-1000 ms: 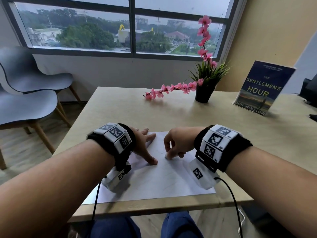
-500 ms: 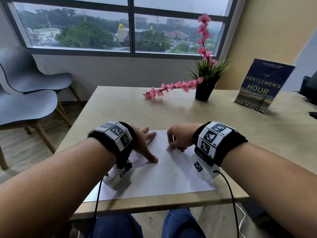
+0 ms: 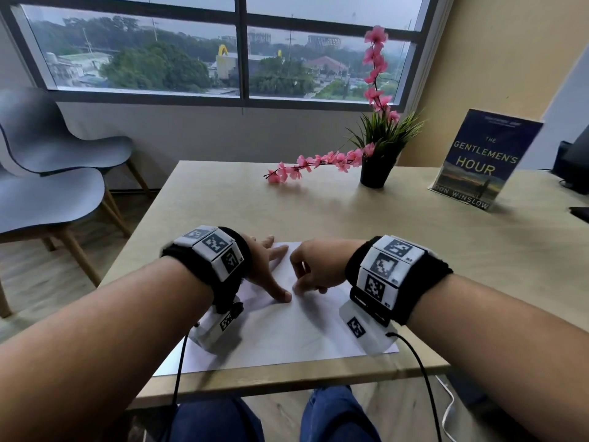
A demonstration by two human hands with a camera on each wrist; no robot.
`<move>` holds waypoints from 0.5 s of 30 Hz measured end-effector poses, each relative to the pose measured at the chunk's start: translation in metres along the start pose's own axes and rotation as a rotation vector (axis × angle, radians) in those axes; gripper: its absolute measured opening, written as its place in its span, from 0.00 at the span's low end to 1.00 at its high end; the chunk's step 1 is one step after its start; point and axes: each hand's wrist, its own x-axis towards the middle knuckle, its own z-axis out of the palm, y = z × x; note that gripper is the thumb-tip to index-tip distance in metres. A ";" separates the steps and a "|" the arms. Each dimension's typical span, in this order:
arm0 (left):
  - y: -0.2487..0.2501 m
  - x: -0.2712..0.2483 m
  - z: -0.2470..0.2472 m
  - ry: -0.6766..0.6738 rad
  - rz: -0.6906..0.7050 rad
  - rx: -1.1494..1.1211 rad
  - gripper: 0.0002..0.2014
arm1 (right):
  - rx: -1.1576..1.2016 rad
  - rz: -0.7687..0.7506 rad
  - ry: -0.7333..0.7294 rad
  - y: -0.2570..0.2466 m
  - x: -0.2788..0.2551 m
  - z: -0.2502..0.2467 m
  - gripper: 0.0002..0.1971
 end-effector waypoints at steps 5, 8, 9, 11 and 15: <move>-0.001 0.001 -0.001 -0.010 -0.008 0.005 0.57 | 0.023 0.013 0.017 0.004 0.003 -0.005 0.09; 0.000 0.001 -0.001 -0.014 -0.010 0.004 0.57 | -0.009 0.023 0.051 0.006 0.002 -0.005 0.09; -0.001 0.001 -0.001 -0.013 -0.009 0.003 0.57 | -0.009 0.008 0.027 0.004 0.001 -0.002 0.10; -0.001 0.001 0.000 -0.011 -0.008 0.003 0.57 | 0.015 -0.026 -0.039 0.001 -0.003 0.002 0.10; 0.000 -0.001 -0.001 -0.013 -0.005 0.005 0.56 | 0.054 0.011 -0.008 0.011 -0.003 -0.002 0.10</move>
